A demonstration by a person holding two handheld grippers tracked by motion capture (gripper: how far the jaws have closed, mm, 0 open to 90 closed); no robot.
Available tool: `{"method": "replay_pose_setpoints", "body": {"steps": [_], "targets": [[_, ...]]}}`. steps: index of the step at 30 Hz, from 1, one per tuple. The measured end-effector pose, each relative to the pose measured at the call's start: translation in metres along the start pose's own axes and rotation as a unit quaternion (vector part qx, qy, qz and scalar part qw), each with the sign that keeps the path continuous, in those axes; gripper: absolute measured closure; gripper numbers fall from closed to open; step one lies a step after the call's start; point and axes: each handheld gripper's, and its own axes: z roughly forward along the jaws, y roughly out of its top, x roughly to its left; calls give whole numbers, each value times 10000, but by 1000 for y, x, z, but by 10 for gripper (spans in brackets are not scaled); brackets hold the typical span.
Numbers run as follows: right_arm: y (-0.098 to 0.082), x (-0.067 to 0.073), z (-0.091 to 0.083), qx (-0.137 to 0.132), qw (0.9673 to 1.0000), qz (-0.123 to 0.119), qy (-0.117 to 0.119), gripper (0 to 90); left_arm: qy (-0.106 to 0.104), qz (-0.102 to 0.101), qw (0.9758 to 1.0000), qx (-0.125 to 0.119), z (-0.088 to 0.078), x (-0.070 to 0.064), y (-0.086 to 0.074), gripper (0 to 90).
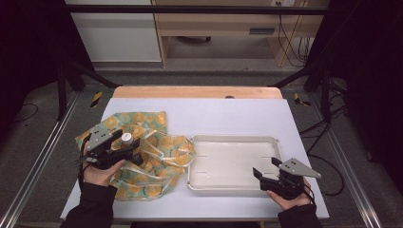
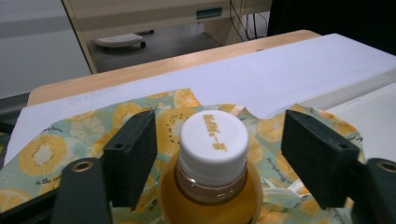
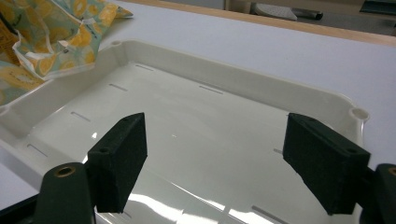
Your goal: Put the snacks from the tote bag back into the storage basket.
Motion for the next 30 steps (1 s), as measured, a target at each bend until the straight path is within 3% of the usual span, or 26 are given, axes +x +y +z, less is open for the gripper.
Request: {"method": "replay_pose_setpoints", "body": {"steps": [13, 23, 30], "targets": [[-4, -2, 4, 52, 10000, 52, 17, 224, 39, 3, 10000, -33, 4, 7, -2, 460], [-7, -2, 5, 91, 10000, 17, 14, 224, -44, -53, 10000, 32, 5, 6, -5, 505], [-7, -2, 5, 89, 10000, 23, 3, 225, -8, 24, 10000, 6, 3, 4, -6, 529]]}}
